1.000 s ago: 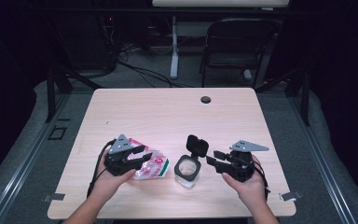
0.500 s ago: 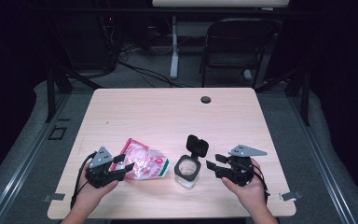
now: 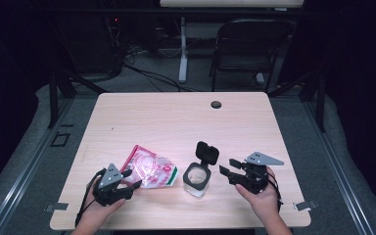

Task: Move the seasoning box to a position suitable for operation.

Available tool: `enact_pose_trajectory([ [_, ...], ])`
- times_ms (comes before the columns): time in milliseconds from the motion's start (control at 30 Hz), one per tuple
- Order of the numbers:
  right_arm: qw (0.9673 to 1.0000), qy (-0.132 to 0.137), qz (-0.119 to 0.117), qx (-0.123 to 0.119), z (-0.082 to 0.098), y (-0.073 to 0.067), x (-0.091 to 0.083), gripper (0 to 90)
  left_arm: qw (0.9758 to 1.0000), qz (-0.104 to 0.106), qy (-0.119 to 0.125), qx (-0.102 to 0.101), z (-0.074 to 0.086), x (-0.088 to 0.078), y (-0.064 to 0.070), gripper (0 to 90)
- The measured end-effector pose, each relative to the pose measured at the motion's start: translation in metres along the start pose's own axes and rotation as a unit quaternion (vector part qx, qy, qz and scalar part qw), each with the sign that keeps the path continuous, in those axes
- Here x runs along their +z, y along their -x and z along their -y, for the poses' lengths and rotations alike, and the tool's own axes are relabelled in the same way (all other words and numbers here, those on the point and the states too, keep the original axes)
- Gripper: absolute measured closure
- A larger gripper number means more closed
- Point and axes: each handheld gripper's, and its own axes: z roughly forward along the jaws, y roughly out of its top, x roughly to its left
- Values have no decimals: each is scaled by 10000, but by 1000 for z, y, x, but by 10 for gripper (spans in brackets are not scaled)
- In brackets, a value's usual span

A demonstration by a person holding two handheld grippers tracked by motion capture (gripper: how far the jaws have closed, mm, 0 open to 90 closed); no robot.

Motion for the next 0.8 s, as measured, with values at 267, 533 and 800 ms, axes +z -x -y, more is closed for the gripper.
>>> enact_pose_trajectory([
  [267, 9999, 54, 52, 147, 1, 7, 4, 475, 9996, 51, -243, 94, 4, 7, 9, 437],
  [533, 9997, 105, 42, 204, 2, 8, 4, 469, 9993, -4, -210, 295, 1, 8, 19, 373],
  [800, 9997, 76, 52, 233, 3, 10, 5, 463, 9984, -9, -196, 536, -3, 14, 32, 363],
])
